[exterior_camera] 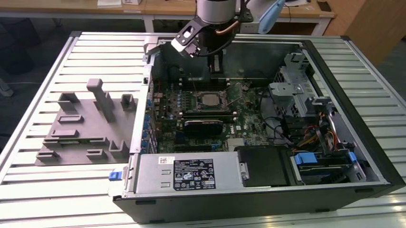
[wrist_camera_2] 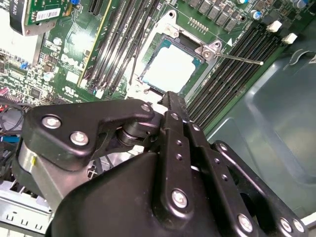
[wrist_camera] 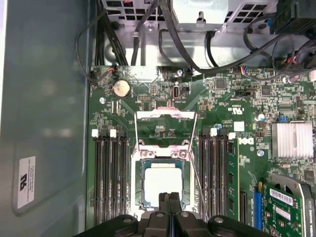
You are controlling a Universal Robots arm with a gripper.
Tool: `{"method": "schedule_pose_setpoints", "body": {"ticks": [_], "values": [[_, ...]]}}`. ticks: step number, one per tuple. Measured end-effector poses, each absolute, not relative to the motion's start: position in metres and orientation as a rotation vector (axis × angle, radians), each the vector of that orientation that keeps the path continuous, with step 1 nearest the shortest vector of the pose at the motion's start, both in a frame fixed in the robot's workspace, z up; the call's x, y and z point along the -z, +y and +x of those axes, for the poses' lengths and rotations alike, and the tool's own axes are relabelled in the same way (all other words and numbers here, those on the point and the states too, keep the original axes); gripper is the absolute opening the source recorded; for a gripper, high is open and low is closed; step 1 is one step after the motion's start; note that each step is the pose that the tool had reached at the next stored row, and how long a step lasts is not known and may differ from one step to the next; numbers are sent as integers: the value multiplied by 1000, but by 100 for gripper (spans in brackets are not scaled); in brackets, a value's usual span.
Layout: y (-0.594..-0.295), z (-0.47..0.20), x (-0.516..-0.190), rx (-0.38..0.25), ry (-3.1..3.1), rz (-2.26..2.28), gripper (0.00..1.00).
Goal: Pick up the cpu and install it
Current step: 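Close the cpu cover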
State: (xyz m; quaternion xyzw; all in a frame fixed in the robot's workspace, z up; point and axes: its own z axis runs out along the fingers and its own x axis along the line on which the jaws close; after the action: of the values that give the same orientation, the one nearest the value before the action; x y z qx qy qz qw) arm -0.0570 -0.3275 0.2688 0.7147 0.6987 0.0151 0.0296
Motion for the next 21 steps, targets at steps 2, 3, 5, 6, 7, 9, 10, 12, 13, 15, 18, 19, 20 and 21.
{"method": "schedule_pose_setpoints", "body": {"ticks": [2,3,5,6,7,9,10,12,13,15,18,19,20,21], "values": [[-327,-57,-269,-47,2154,2204,11],[-327,-57,-269,-47,2154,2204,11],[-327,-57,-269,-47,2154,2204,11],[-327,-57,-269,-46,2155,2204,11],[-328,-57,-269,-46,2155,2204,11],[-327,-55,-269,-46,2154,2204,11],[-327,-54,-269,-46,2154,2204,11],[-327,-52,-269,-47,2154,2204,11],[-327,-51,-269,-46,2154,2204,11],[-327,-48,-269,-47,2154,2204,11],[-327,-43,-269,-46,2154,2204,11],[-327,-41,-269,-46,2154,2204,11],[-327,-39,-269,-46,2154,2204,11],[-327,-37,-269,-46,2154,2204,11]]}}
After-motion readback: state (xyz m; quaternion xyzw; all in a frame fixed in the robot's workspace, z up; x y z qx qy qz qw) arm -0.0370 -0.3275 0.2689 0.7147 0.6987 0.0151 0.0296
